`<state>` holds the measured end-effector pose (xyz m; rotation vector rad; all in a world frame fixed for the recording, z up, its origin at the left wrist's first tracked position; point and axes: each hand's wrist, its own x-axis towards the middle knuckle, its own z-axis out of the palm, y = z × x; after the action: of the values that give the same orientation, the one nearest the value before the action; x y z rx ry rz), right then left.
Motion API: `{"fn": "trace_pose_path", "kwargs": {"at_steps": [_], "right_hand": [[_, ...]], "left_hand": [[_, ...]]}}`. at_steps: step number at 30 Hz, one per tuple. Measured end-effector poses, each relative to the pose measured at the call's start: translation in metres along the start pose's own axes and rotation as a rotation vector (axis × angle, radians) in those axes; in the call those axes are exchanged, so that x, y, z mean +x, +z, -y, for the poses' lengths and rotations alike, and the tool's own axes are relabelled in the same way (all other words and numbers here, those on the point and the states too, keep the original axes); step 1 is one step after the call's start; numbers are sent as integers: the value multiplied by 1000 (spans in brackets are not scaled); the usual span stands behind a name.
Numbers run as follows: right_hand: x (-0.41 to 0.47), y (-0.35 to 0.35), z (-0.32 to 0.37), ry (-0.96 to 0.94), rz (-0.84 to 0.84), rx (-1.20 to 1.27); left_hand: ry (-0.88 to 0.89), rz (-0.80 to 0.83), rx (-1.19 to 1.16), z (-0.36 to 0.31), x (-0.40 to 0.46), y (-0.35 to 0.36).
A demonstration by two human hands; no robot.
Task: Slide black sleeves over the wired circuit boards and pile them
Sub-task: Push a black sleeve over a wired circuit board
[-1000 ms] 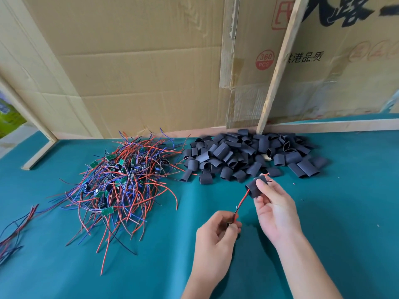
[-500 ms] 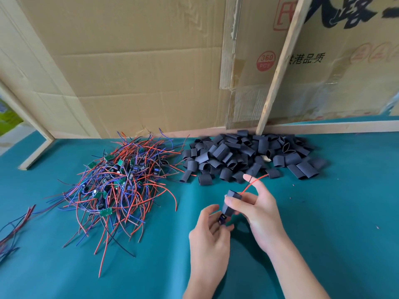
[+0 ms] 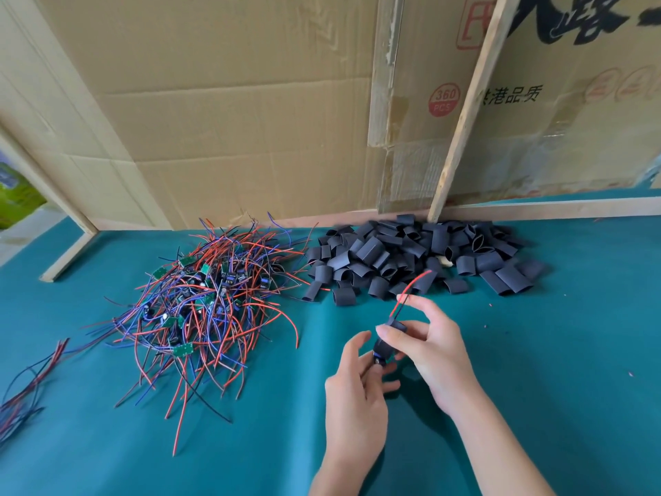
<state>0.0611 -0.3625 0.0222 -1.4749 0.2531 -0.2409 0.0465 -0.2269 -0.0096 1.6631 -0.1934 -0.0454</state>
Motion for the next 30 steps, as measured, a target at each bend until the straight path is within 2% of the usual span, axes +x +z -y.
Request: {"fn": "trace_pose_path", "kwargs": {"at_steps": [4, 12, 23, 28, 30], "right_hand": [[-1, 0, -1, 28, 22, -8], [-1, -4, 0, 99, 97, 4], [-6, 2, 5, 181, 315, 7], [-7, -4, 9, 240, 354, -15], [-2, -13, 8, 239, 280, 30]], "left_hand": [[1, 52, 30, -3, -1, 0], [35, -13, -28, -6, -2, -3], [-3, -118, -16, -5, -4, -2], [28, -75, 8, -11, -6, 1], [44, -48, 52, -14, -7, 1]]}}
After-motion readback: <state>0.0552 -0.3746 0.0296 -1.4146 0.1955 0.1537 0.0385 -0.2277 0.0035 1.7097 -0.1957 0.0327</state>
